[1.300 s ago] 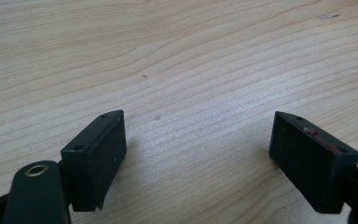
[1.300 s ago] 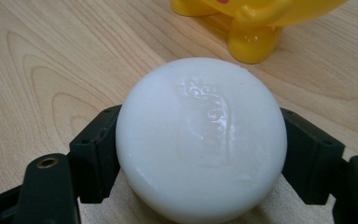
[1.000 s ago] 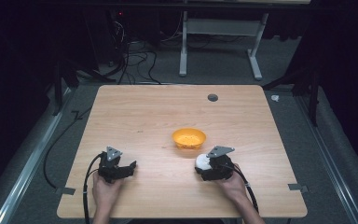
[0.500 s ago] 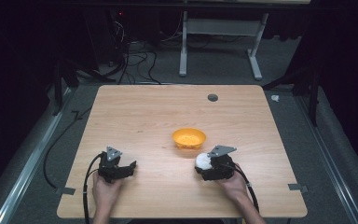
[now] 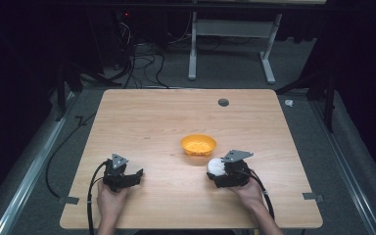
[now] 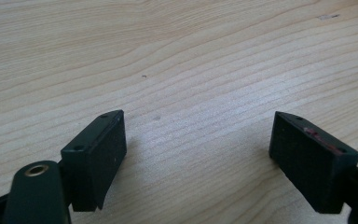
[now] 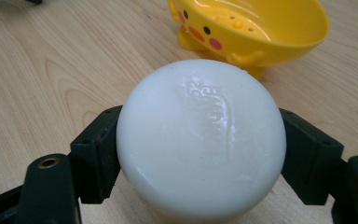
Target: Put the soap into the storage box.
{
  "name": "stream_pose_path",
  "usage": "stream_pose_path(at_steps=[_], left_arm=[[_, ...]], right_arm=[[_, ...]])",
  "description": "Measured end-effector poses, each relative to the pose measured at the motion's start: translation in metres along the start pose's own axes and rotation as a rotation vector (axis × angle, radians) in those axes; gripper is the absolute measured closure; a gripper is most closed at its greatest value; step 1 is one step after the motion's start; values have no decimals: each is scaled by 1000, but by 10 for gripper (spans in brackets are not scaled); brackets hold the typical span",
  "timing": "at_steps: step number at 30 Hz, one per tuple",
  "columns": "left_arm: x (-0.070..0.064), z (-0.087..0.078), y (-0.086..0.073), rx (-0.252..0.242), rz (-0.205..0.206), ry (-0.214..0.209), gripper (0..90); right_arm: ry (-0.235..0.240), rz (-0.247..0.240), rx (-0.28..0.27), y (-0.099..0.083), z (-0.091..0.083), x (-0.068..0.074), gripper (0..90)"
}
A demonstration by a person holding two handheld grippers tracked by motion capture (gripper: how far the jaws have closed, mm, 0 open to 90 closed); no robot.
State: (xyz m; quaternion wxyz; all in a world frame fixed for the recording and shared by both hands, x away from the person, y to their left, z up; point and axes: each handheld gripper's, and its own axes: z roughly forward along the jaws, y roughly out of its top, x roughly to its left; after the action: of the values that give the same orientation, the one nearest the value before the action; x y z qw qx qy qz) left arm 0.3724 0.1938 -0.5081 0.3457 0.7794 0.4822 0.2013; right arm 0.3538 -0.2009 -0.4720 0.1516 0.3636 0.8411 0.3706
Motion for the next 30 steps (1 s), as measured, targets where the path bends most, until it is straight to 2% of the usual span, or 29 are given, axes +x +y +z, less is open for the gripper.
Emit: stream_pose_path(at_steps=[9, 12, 17, 26, 30], left_arm=[[0, 0, 0, 0, 0, 0, 194], [0, 0, 0, 0, 0, 0, 194], [0, 0, 0, 0, 0, 0, 194], [0, 0, 0, 0, 1, 1, 193], [0, 0, 0, 0, 1, 1, 193]], right_arm=[[-9, -12, 7, 7, -8, -5, 248], [-5, 0, -5, 11, -11, -7, 248], [-21, -9, -4, 17, -16, -10, 248], [-34, 12, -38, 29, -28, -19, 247], [-42, 15, -36, 34, -31, -22, 248]])
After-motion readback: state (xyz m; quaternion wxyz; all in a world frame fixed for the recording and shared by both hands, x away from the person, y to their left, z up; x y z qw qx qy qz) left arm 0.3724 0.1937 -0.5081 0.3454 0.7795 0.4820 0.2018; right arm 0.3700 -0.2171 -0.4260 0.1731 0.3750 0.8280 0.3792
